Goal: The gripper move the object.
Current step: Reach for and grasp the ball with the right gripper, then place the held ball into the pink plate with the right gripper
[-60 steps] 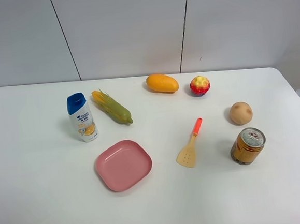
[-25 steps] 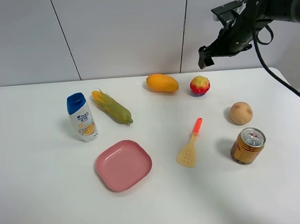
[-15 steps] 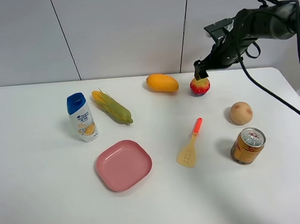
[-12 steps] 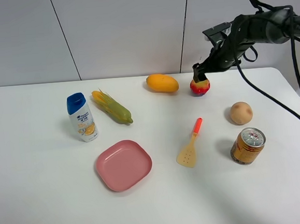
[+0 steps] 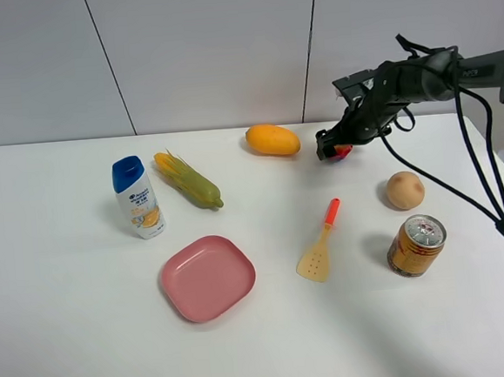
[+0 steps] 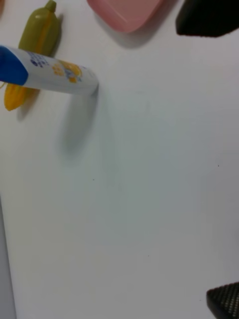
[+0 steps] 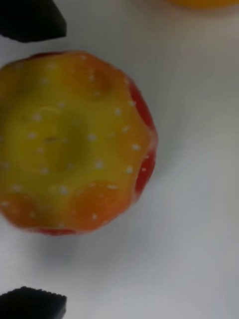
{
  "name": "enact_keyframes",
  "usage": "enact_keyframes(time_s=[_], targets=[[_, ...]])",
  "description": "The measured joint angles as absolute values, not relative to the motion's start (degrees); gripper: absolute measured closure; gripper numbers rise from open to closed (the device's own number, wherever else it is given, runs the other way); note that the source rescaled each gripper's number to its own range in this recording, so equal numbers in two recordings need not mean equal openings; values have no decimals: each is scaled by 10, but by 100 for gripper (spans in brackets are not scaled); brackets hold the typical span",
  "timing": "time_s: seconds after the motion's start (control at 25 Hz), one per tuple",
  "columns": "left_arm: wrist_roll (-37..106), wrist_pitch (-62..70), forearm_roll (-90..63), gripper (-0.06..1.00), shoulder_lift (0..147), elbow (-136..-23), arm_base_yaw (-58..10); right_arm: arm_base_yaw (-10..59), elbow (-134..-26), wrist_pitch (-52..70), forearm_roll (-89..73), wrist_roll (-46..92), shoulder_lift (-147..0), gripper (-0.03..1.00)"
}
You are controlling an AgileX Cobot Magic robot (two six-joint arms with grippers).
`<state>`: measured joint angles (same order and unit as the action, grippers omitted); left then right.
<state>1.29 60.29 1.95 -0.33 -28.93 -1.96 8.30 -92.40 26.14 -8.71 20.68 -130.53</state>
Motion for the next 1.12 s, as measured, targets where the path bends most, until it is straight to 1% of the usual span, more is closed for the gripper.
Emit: enact_keyframes(time_s=[0.04,0.08,0.12,0.16,0.2,0.44,0.52,0.64,0.8,0.92,1.12], targets=[[13,603,19,-6,-3,-289,-20,86,-924,251,-87,207,-1308,15],[13,603,19,-6,-3,-289,-20,90,-924,240,-87,207,-1309,30],[13,603,19,-6,-3,-289,-20,93,-924,232,-87,207,-1310,51],[13,603,19,-6,-3,-289,-20,96,-924,222,-88,207,-1310,76],[13,603,19,-6,-3,-289,-20,98,-924,216,-88,207,-1310,96],[13,603,19,-6,-3,-289,-20,107,-925,228,-108,198,-1309,97],[13,603,19,-6,-3,-289,-20,107,-925,268,-112,190,-1298,97],[13,603,19,-6,-3,-289,-20,107,-925,366,-117,184,-1259,97],[13,603,19,-6,-3,-289,-20,111,-925,471,-135,189,-1171,97],[13,603,19,-6,-3,-289,-20,133,-925,540,-140,223,-1109,97],[13,603,19,-6,-3,-289,-20,214,-925,605,-143,264,-1052,97]])
